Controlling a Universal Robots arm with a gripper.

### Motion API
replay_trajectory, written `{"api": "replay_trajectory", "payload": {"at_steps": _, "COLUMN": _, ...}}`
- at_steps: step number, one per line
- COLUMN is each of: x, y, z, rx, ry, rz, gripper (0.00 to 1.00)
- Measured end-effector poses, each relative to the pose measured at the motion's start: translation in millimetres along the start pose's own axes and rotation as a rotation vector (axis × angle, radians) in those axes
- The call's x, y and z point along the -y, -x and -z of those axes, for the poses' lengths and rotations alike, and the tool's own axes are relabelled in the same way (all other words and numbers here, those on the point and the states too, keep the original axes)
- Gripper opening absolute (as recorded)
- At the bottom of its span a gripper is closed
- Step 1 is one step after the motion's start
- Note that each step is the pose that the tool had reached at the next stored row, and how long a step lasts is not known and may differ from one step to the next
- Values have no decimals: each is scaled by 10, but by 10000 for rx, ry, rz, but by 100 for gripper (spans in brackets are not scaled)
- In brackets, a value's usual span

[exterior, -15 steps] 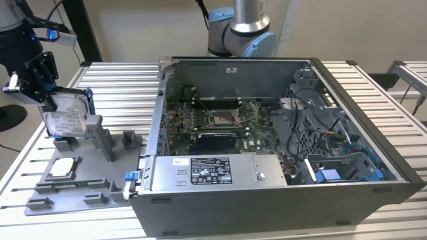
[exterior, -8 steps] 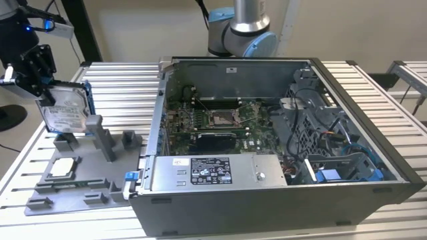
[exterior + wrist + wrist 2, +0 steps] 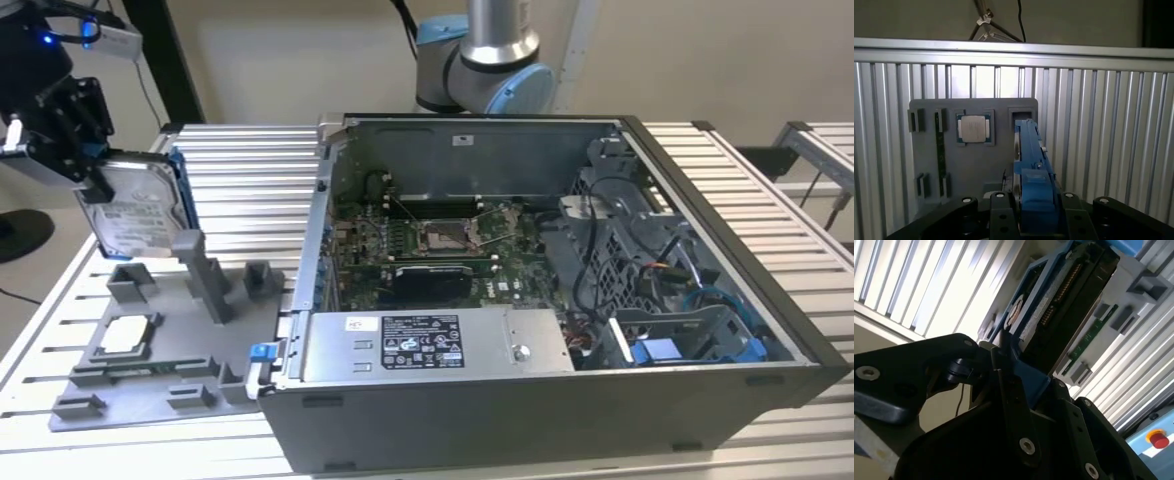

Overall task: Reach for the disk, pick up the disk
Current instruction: 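Pick up the disk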

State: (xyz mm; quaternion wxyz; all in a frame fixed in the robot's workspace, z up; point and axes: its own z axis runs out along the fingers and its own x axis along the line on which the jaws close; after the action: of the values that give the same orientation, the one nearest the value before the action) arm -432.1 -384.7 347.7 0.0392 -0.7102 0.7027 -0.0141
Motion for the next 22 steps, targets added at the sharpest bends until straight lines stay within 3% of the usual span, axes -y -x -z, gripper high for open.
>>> {"api": "replay_trajectory", "payload": {"at_steps": 4, "x": 2, "y": 1, "z": 17, "rx": -4, "ry": -419, "rz": 16, "gripper": 0}}
{"api": "replay_trajectory", "payload": {"at_steps": 7, "x": 6, "y": 2, "z": 64, "rx": -5, "ry": -564, "rz": 21, "gripper": 0}}
{"api": "replay_trajectory", "payload": {"at_steps": 22, "x": 43, "y": 19, "z": 556, "rx": -7, "ry": -759, "rz": 28, "gripper": 0}}
